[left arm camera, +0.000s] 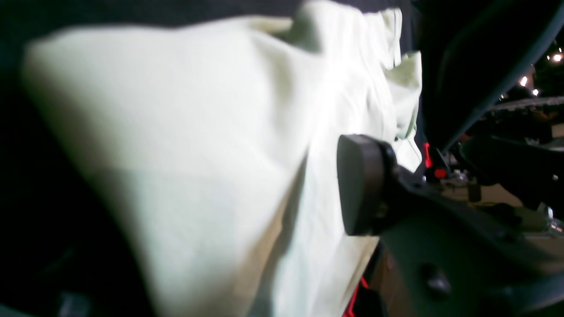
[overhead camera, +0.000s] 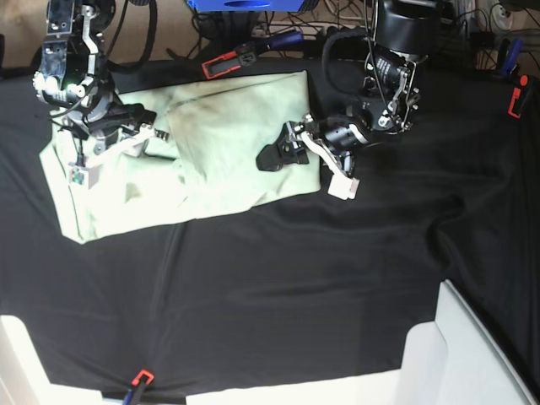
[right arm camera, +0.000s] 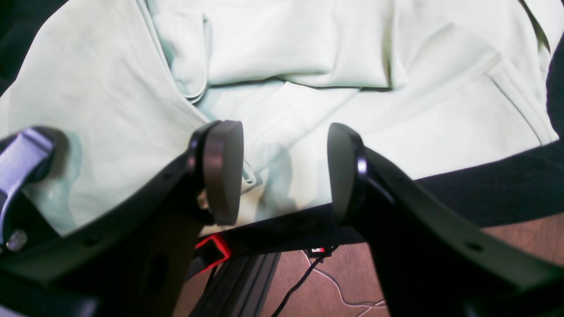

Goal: Fold the T-shirt properly
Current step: 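Press the folded shirt end flat with the left gripper, smoothing it, then withdraw both grippers from the shirt to the table edges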

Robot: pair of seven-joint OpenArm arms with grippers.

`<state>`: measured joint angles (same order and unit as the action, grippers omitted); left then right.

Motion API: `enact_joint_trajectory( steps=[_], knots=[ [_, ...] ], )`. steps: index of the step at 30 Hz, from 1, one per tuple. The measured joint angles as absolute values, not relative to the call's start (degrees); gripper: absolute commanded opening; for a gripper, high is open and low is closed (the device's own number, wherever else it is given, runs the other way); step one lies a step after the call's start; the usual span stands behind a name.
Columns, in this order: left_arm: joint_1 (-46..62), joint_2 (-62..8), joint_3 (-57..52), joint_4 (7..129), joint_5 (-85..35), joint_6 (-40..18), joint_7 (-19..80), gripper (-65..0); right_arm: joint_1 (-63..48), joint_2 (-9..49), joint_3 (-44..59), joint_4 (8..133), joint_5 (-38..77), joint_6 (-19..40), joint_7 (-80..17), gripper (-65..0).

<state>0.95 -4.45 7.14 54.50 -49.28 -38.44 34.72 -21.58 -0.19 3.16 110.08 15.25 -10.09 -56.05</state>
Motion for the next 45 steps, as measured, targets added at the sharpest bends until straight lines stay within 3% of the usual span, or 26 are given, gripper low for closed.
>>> enact_joint_trajectory(
  steps=[3,4,30,33,36,38,42,45],
  knots=[
    [0.3,-4.4,7.2,53.8,-49.1,-38.3,34.5,-62.1,-21.5,-0.2,3.3,110.1,15.2,-10.1,-56.0,-35.5],
    [-0.1,-4.4,7.2,53.4,-49.1,-38.3,34.5,-65.0,-21.5,-0.2,3.4,110.1,15.3,-10.1,-56.0,-35.5],
    [-6.6,-11.6,7.3,51.5,-47.2,-36.0,36.3,-64.3,-21.1,-0.2,10.3,110.1,15.4,-10.1,-50.9,-35.1],
    [-6.5,-11.8,7.3,51.5,-47.4,-36.0,36.4,-56.4,-21.1,-0.2,10.3,110.1,15.4,-10.1,-50.9,-35.0],
    [-6.2,-12.6,7.3,51.5,-47.9,-36.1,36.4,-39.1,-20.9,-0.2,10.3,110.1,15.4,-10.1,-50.9,-34.7],
    [-6.2,-13.4,6.8,51.7,-48.4,-35.1,36.1,-31.7,-20.5,-0.2,10.4,110.1,15.4,-10.0,-50.9,-31.3],
    [-6.5,-15.1,6.6,51.9,-49.0,-32.7,35.5,-27.2,-18.8,-0.3,11.0,110.1,15.3,-4.2,-51.1,-19.4],
    [-6.6,-16.7,6.6,51.9,-49.1,-32.3,35.3,-27.0,-17.3,-0.3,14.1,110.1,15.6,0.1,-51.0,-15.5]
  ],
)
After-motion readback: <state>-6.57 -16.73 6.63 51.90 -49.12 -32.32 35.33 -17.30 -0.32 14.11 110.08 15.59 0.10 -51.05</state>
